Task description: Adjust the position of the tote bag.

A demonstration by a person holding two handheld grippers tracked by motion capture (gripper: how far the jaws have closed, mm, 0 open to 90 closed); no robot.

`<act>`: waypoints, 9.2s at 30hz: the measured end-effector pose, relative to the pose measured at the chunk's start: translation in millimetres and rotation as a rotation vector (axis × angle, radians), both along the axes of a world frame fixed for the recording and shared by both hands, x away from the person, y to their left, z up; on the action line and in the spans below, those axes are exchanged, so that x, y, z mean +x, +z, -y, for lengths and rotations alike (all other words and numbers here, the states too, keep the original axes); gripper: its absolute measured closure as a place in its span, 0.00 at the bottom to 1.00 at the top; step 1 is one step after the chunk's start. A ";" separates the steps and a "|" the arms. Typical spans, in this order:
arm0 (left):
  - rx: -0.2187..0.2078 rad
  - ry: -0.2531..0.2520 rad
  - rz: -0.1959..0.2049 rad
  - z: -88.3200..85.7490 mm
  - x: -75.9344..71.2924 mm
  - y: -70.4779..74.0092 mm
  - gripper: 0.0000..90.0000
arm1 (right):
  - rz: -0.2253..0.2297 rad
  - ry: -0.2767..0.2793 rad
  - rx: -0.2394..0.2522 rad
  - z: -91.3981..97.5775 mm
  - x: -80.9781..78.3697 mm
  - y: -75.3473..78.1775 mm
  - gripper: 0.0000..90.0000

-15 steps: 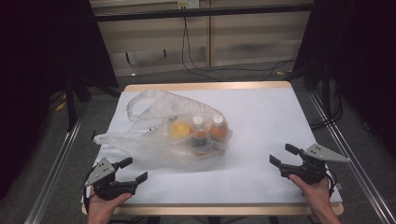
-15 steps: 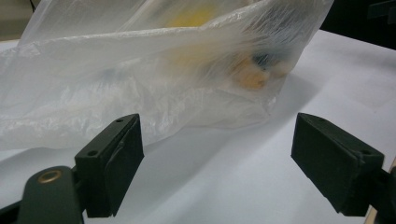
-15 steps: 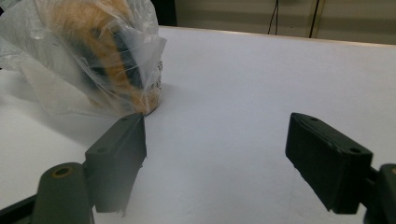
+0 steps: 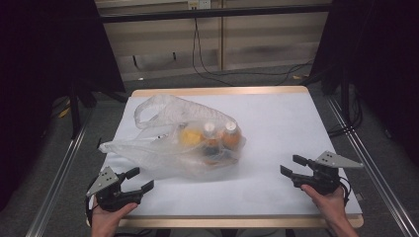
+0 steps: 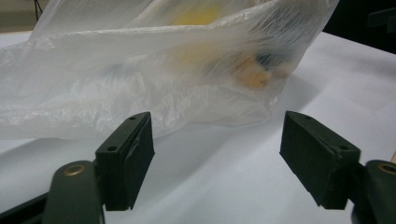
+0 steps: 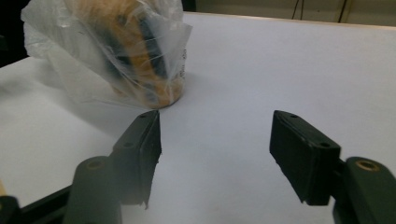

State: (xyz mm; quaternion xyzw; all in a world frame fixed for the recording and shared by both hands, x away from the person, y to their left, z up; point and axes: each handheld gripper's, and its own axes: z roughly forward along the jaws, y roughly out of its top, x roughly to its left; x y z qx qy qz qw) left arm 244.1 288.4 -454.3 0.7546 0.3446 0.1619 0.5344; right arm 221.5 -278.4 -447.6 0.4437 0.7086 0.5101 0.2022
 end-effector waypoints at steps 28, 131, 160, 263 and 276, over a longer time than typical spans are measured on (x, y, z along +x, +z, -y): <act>-0.026 0.000 -0.031 -18.9 8.5 14.1 0.51 | 0.017 0.221 -0.011 -66.3 24.3 39.6 0.67; -0.026 0.222 -0.121 -45.0 90.4 29.4 0.26 | 0.101 0.417 -0.115 -213.6 127.9 130.2 1.00; -0.113 0.071 -0.052 -36.9 89.1 44.6 1.00 | 0.136 0.361 -0.086 -164.9 114.4 140.7 1.00; 0.021 -0.224 0.074 36.0 80.4 105.1 1.00 | 0.172 0.055 0.003 -17.2 72.9 127.8 1.00; 0.059 -0.218 0.001 36.2 91.6 69.9 1.00 | 0.121 0.011 0.021 -16.2 87.5 91.6 1.00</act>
